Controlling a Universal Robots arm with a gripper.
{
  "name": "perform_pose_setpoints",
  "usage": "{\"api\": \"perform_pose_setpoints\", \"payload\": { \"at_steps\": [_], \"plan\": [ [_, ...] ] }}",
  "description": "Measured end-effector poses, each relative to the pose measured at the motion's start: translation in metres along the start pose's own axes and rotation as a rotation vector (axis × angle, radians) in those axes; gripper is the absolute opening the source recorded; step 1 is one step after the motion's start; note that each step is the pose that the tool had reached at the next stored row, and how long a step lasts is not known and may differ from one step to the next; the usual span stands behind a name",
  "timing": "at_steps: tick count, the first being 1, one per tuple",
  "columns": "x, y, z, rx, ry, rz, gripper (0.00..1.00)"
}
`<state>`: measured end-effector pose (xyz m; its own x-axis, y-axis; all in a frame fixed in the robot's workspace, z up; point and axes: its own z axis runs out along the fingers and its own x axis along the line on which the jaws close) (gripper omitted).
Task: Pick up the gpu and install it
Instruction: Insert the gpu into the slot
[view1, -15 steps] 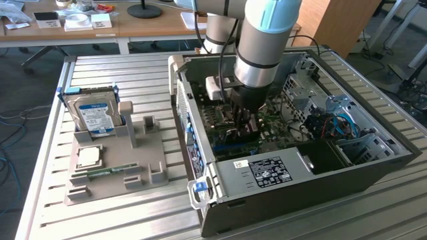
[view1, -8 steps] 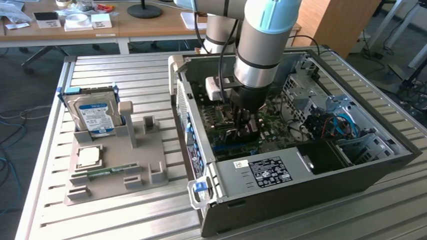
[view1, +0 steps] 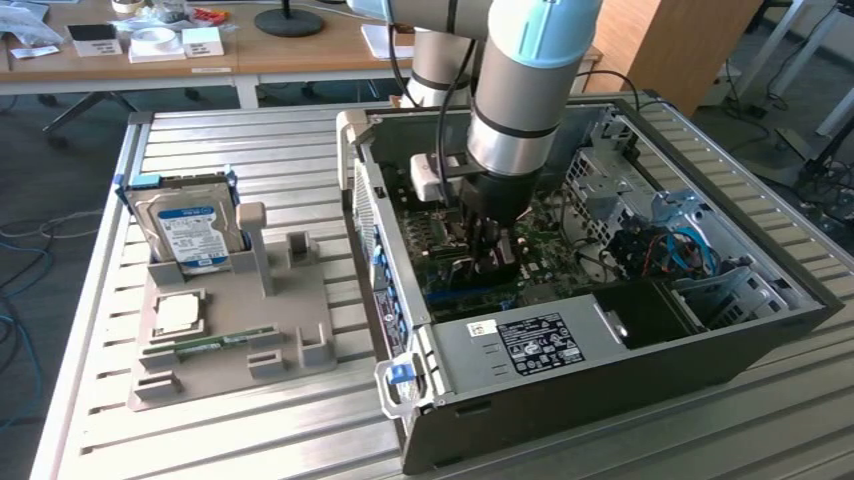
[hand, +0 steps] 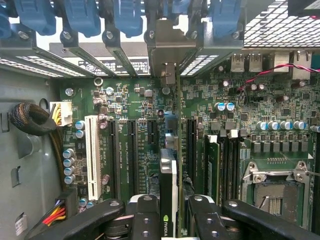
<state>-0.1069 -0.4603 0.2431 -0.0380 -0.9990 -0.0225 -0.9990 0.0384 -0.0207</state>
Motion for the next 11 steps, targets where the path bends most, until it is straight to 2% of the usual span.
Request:
{"api": "perform_pose_setpoints", "payload": {
  "at_steps": [11],
  "plan": [
    [0.0001,0.0003,0.0032,-0.0001,0.0001,0.000,0.27]
  ]
}}
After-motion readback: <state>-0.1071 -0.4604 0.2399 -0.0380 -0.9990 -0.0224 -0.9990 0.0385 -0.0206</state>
